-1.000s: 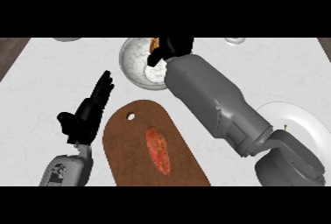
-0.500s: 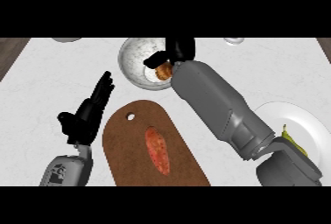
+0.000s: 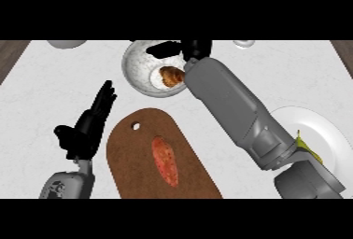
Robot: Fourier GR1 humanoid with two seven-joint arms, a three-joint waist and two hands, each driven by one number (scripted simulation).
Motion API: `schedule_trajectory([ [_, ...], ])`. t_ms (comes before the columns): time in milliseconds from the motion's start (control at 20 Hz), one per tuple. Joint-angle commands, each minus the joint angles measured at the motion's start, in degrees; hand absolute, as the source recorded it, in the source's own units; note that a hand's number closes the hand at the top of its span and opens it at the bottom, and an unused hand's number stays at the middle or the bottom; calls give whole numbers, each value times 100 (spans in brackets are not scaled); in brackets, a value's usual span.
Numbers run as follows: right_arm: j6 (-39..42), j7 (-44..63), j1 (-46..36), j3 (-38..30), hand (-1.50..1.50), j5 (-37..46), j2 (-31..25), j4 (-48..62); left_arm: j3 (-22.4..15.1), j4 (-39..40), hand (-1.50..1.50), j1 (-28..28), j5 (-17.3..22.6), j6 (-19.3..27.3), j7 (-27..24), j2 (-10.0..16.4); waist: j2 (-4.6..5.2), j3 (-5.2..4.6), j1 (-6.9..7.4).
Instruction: Pick the croissant from the plate and place it in the bowl
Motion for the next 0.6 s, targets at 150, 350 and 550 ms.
schedule_trajectory([
  [150,442,-170,453,-659,-150,-529,-265,-1002,343,201,0,-136,118,-43,-92,192,-45,1,-178],
  [350,618,-139,1242,-486,-150,-377,-210,-1846,217,278,0,-141,-14,116,-154,7,-53,0,-186],
  [550,1191,-307,2311,-355,-150,-465,-515,-2880,37,-160,0,104,-110,193,120,-64,-64,2,-203],
])
